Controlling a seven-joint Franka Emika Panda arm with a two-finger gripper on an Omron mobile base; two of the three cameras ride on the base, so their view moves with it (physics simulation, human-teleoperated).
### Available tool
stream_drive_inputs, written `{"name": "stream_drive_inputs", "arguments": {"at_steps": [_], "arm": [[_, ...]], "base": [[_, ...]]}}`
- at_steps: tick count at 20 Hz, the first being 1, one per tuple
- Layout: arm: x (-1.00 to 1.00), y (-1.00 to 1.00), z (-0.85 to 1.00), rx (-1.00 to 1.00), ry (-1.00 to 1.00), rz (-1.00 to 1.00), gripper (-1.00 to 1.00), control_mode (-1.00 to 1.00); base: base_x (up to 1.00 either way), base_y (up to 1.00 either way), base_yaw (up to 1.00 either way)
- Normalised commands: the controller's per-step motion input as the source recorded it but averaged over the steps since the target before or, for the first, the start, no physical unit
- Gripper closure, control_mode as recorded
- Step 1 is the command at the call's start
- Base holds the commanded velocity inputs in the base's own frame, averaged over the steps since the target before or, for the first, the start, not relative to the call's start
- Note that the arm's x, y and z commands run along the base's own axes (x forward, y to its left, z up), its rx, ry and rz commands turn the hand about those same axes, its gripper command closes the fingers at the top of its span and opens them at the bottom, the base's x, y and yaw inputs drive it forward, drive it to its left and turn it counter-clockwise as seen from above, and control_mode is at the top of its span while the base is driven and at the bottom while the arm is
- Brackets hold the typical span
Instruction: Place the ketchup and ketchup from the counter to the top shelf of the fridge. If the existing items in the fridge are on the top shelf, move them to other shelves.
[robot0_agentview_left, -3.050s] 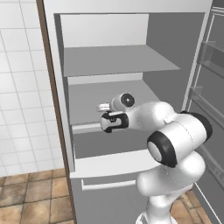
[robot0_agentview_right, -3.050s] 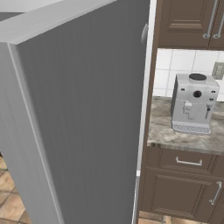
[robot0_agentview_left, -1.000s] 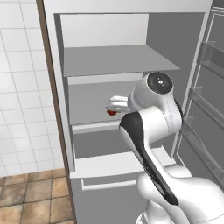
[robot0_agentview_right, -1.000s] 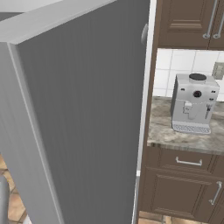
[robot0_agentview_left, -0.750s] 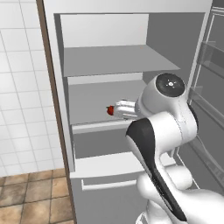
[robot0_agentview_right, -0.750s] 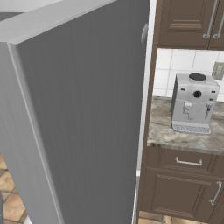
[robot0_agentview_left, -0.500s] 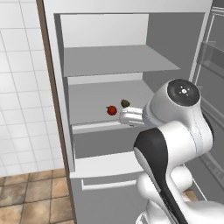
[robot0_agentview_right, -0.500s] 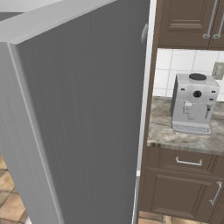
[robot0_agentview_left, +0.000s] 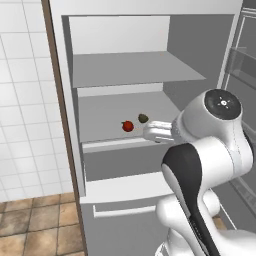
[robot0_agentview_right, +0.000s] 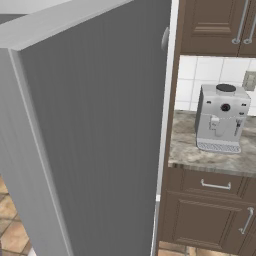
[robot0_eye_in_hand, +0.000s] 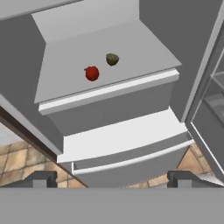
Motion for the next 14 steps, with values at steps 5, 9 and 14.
{"name": "stream_drive_inputs", "arguments": {"at_steps": [5, 9, 14], "arm": [[-0.41, 0.00, 0.00, 0.00, 0.00, 0.00, -1.00, -1.00], [0.00, 0.00, 0.00, 0.00, 0.00, 0.00, -1.00, 1.00], [0.00, 0.00, 0.00, 0.00, 0.00, 0.00, -1.00, 1.00]], "base": [[0.00, 0.00, 0.00], [-1.00, 0.00, 0.00], [-1.00, 0.00, 0.00]]}}
